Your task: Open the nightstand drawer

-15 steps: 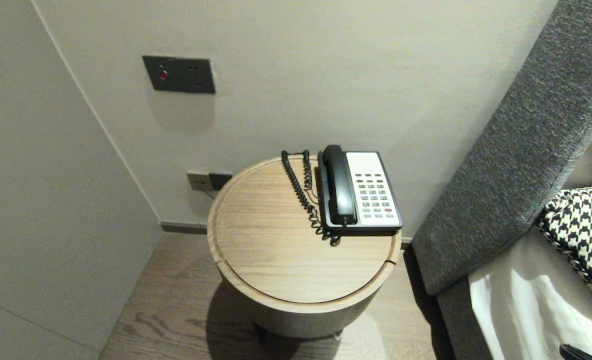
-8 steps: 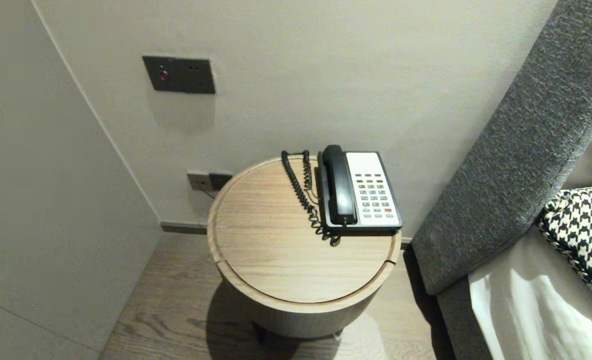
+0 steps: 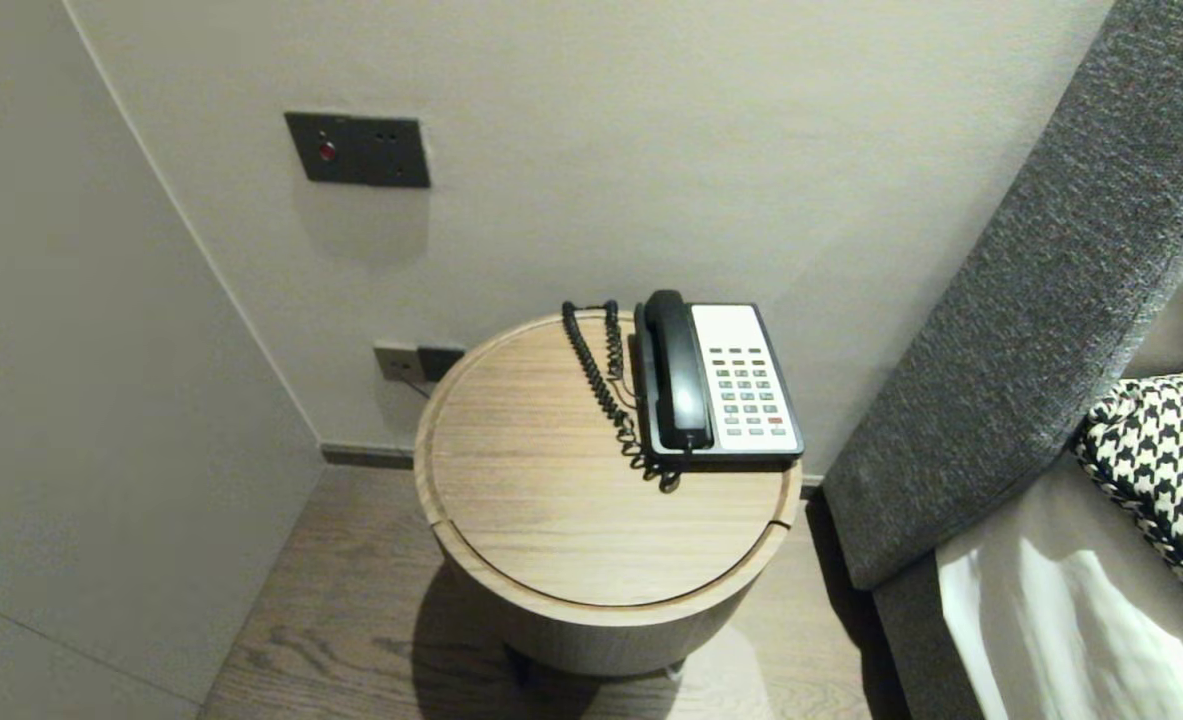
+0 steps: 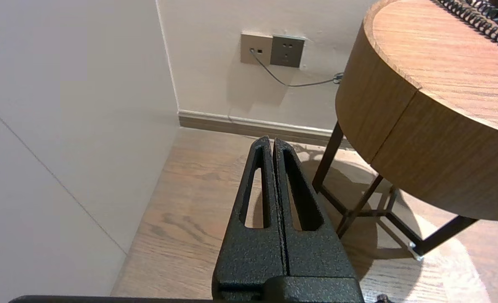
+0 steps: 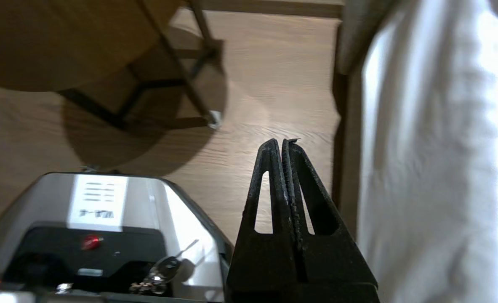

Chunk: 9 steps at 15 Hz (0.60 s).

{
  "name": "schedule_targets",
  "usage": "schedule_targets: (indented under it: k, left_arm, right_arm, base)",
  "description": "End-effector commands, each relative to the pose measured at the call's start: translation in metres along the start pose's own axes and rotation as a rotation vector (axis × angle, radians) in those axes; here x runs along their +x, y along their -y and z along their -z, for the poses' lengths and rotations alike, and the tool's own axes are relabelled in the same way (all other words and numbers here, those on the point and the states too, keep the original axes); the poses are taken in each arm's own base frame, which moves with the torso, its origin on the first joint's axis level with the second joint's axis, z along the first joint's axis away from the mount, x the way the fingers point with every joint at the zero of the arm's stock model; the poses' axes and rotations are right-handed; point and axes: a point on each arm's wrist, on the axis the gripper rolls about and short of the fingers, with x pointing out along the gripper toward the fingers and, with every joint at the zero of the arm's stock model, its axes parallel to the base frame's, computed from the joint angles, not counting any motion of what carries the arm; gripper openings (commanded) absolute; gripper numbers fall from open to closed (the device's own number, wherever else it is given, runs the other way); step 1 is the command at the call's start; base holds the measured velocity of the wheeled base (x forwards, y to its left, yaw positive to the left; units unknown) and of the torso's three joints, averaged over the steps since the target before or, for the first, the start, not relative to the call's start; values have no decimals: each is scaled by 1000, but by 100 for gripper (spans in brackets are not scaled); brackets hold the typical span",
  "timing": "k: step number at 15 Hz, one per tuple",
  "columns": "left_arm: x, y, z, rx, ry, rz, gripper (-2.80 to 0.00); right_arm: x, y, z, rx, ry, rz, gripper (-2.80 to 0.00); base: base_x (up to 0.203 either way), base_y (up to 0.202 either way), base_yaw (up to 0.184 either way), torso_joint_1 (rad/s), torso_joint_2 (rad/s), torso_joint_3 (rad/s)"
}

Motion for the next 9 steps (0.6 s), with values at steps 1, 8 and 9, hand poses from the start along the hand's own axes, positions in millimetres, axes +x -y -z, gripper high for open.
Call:
schedule_targets:
  k: [1,8,9]
  left_arm:
    - [0,0,0,-1,2,-2,-280]
    - [0,0,0,-1,2,-2,-280]
    - [0,0,0,-1,2,-2,-280]
  right_arm:
    - [-6,0,2,-16,55,-40,-280]
    - [-10,2,11,-10,110,40,-280]
    - [-10,2,11,-9,113,39,-280]
  base:
    - [0,0,0,0,0,0]
    - [0,0,0,0,0,0]
    - [0,0,0,0,0,0]
